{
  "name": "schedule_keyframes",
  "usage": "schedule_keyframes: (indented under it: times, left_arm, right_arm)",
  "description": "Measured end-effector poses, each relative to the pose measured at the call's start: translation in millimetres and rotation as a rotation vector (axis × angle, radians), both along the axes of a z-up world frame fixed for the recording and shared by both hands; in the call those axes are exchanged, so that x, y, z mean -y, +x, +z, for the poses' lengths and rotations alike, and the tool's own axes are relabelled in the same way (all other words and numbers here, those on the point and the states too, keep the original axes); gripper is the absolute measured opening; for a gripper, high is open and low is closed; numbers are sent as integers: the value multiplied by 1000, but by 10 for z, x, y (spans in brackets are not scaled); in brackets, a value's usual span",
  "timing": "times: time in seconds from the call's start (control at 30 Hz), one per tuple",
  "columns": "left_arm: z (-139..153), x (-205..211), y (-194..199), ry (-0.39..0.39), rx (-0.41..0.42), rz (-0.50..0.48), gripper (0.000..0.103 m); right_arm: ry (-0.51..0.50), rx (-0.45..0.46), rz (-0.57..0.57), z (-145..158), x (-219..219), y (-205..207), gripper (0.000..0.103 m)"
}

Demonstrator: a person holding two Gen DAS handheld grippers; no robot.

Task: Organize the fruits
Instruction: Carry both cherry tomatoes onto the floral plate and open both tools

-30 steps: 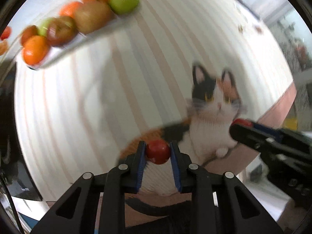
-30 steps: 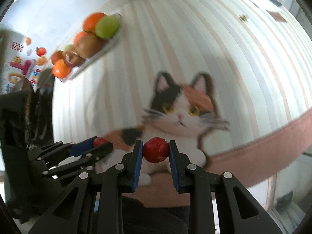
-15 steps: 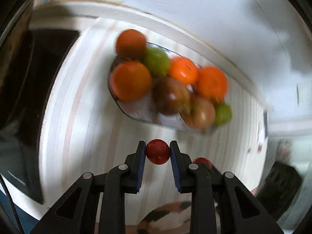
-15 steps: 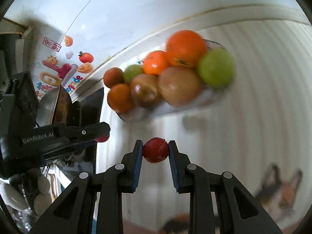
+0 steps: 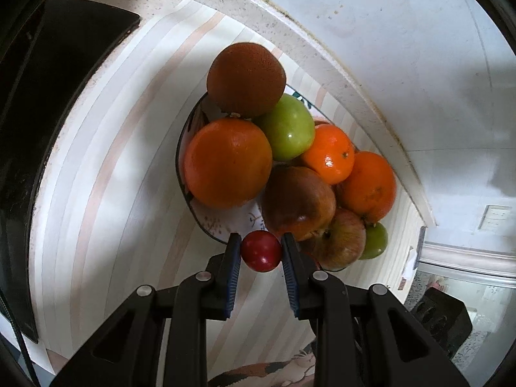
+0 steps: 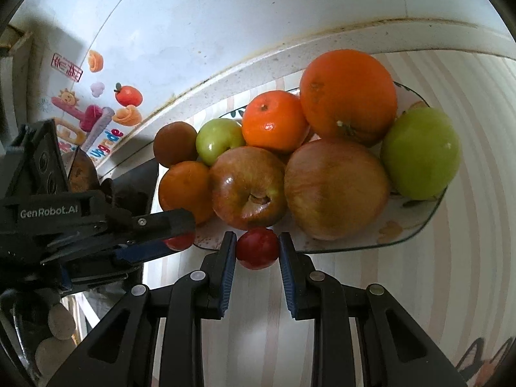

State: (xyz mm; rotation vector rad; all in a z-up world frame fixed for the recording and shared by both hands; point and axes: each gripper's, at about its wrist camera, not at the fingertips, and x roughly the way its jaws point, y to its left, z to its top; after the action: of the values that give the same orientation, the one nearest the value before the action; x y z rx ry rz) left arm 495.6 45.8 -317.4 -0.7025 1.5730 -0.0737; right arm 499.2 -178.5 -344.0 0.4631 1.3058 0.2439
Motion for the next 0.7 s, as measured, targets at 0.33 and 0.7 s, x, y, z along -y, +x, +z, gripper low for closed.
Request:
schedule_keyframes:
  times: [0.33,0.7]
  left_arm:
    - [-105,69,22,35,-39,-2,29]
    - [468,189,-156,238,93,-122,76]
  right_arm:
    - [-20,27,7,-56,-117,4,60]
    - [-177,54,-18,515,57,-172,95]
